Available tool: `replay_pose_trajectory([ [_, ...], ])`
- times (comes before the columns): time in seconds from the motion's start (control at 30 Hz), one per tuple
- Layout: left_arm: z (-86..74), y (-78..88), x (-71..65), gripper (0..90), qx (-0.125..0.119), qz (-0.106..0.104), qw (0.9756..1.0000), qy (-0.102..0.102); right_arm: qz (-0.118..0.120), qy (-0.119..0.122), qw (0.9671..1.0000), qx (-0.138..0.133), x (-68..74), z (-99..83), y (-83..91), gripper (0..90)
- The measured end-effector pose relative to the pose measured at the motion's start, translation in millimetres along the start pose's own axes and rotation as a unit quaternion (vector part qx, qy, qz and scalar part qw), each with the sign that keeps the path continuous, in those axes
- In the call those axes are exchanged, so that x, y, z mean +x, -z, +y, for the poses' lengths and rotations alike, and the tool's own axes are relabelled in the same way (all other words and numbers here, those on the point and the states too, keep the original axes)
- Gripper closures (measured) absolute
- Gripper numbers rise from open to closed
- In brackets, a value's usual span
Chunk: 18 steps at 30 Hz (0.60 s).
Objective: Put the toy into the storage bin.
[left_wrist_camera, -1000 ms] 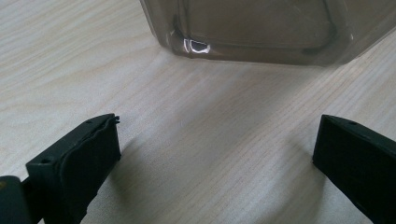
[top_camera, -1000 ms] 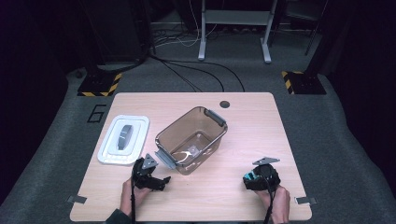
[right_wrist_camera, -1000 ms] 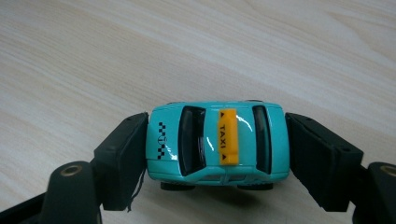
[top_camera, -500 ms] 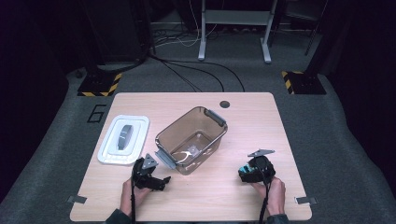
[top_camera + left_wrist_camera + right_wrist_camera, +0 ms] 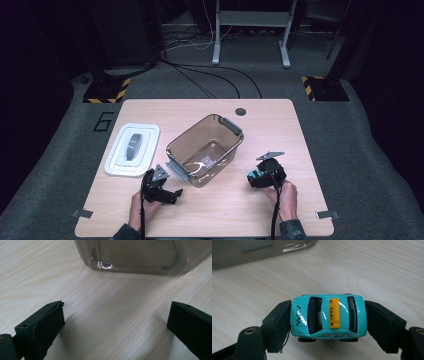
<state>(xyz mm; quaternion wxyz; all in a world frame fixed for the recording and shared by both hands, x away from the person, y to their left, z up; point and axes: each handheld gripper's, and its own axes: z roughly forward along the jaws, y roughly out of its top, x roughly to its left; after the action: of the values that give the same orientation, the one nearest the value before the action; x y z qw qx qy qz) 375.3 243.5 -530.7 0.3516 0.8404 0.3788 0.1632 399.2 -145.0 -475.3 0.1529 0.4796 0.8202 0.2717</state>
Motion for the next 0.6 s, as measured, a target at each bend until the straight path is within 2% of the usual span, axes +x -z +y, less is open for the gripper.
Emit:
replay_pose_trajectory([
  [0.6,-0.1,0.1,-0.2,0.7,0.0,-0.001,1.0,0.001,-0.005,0.026,0.9996,-0.007,3.3,33.7,8.2,24.3],
])
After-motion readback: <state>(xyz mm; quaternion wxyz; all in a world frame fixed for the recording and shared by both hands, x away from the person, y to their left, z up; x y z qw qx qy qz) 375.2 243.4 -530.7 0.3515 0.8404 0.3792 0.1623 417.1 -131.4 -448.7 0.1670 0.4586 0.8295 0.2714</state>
